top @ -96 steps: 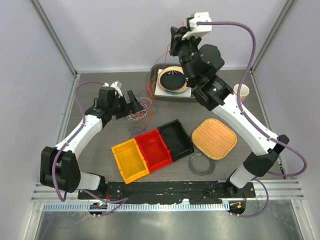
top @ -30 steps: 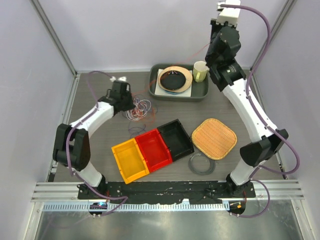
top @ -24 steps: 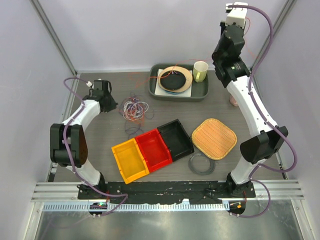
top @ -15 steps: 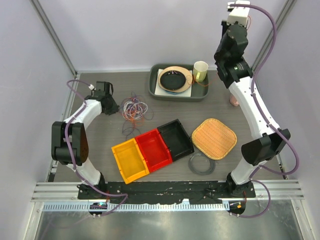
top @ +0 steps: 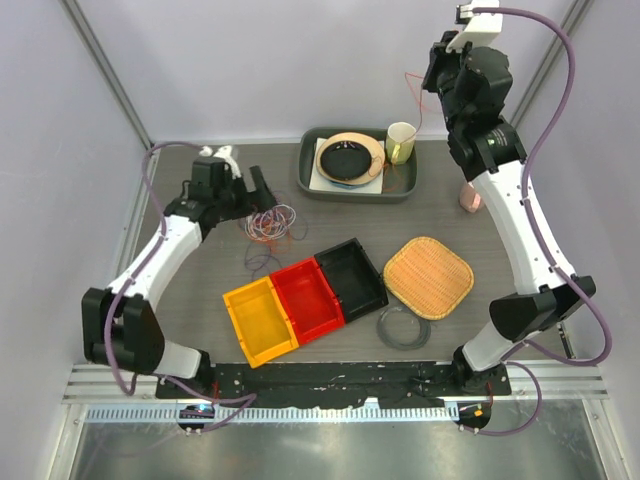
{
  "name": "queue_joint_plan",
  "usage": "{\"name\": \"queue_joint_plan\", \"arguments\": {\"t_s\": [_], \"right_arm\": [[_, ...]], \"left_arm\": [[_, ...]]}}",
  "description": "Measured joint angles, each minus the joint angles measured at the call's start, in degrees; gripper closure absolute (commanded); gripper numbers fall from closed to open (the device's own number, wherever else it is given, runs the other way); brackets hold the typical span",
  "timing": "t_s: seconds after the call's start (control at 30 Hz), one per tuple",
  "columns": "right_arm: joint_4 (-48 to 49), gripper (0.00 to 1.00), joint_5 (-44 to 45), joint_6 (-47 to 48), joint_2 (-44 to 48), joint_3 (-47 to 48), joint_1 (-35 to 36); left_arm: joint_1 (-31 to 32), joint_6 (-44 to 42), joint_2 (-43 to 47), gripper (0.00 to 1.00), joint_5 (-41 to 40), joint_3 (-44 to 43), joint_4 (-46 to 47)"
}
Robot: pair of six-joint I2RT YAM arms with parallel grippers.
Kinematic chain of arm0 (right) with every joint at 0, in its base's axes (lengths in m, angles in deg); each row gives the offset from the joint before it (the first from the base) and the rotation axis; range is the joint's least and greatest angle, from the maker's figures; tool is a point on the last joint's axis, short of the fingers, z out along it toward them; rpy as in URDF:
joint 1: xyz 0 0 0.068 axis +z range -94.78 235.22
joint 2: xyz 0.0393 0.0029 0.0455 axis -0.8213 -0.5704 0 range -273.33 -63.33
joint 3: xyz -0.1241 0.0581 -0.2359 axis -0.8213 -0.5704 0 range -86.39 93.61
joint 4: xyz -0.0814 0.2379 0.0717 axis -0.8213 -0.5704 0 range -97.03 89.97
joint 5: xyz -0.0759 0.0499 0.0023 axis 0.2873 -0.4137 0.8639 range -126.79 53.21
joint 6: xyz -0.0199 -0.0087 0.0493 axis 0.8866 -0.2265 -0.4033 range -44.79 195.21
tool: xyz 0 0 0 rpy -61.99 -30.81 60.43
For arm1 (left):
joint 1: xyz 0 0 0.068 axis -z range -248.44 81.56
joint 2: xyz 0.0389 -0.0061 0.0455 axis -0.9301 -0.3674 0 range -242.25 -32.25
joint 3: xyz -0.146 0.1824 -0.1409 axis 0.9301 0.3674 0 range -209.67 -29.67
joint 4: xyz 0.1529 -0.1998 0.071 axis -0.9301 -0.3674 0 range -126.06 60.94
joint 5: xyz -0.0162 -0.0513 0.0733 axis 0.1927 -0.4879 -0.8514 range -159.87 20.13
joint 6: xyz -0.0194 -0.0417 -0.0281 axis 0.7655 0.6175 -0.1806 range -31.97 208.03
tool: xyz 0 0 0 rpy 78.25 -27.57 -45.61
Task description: Untangle the cables
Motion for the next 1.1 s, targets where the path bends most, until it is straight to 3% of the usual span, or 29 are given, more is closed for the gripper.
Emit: {"name": "queue_joint_plan", "arguments": {"t_s": [0.2,0.3,0.57,0.9,1.0,1.03,1.1], "right_arm": [[-3.2,0.99,-4.1,-3.9,1.9,3.1,4.6],[-4.1,0.99,-4.0,-4.2,3.0,3.9,9.1],[-5.0,0.99,0.4,-7.0,3.4,5.6,16.8],[-5.8,0.99,0.9,-9.7,3.5,6.1,19.5],[-6.0,0.99,1.0,-10.0,3.7,6.1,19.6],[-6.0,0.99,1.0,-10.1,3.9,6.0,19.7],[-5.9,0.99,1.0,-10.4,4.6,5.5,19.8]], "left_arm": [[17.6,-10.3,7.3,0.0,2.3,0.0,6.2],[22.4,-12.1,7.4,0.0,3.5,0.0,10.5],[26.0,-9.3,-5.1,0.0,2.5,-5.4,17.8],[27.2,-3.6,-15.5,0.02,-1.9,-13.4,21.9],[27.1,-2.7,-16.9,0.2,-2.9,-15.7,22.9],[27.1,-2.1,-17.2,0.47,-3.0,-16.1,23.3],[27.1,-1.3,-17.7,0.81,-2.9,-16.9,23.7]]}}
